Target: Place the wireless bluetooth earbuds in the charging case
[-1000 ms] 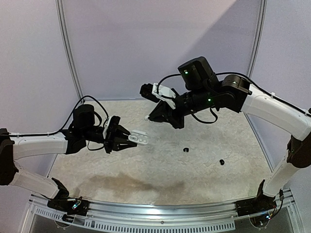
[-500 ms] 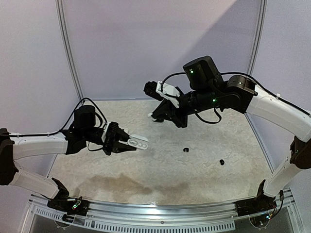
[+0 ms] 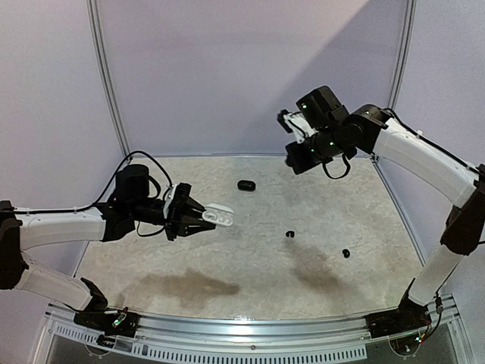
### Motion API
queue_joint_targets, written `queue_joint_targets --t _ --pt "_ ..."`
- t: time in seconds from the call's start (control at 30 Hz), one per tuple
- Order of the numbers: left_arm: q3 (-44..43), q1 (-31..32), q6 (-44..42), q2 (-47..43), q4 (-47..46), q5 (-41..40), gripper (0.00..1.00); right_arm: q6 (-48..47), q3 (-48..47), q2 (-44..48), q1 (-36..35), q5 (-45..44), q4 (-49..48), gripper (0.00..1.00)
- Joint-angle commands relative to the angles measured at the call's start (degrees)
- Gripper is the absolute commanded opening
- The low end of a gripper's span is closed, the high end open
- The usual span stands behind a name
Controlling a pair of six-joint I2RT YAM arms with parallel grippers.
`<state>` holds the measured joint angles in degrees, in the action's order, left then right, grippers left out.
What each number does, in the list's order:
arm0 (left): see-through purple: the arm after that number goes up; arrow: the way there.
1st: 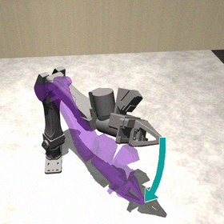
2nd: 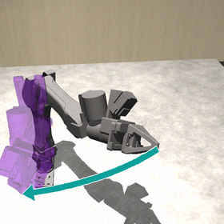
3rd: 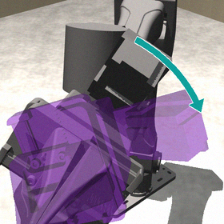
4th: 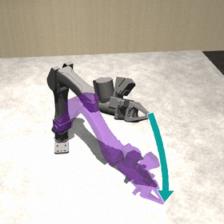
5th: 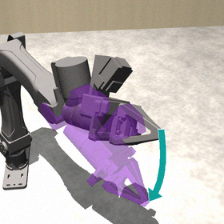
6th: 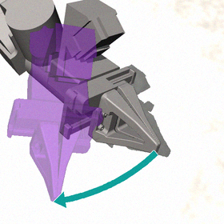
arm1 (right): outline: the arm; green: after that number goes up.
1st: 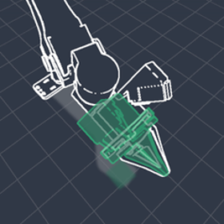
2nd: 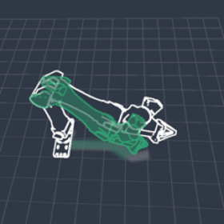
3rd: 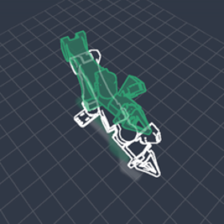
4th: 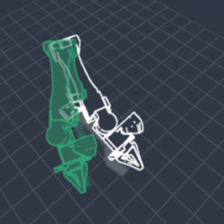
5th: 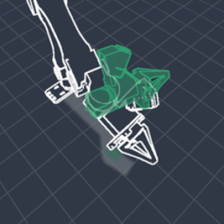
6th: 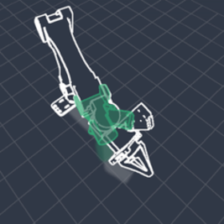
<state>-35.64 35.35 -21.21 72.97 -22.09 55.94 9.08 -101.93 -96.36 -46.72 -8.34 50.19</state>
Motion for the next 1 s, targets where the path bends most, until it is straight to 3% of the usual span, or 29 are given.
queue_joint_targets --t 0.0,0.17,0.33,0.83,0.97 --pt "0.74 0.75 3.09 -1.8 -1.0 -3.34 0.0 27.75 4.53 -4.44 4.97 -12.49 23.83 0.0" --pt "1.4 0.85 3.11 -2.36 -1.88 -3.91 0.0 34.51 19.13 -4.67 4.95 -10.16 22.72 0.0" --pt "1.87 0.85 3.13 -3.11 -1.82 -4.1 0.0 38.18 25.6 -6.74 4.9 -4.23 18.99 0.0" --pt "4.0 0.77 1.82 -5.27 -2.29 -4.88 0.0 37.8 22.54 -19.79 1.56 -0.06 18.81 0.0" --pt "4.39 0.77 1.19 -5.56 -1.96 -4.97 0.0 37.76 21.65 -21.0 1.07 1.03 18.45 0.12"
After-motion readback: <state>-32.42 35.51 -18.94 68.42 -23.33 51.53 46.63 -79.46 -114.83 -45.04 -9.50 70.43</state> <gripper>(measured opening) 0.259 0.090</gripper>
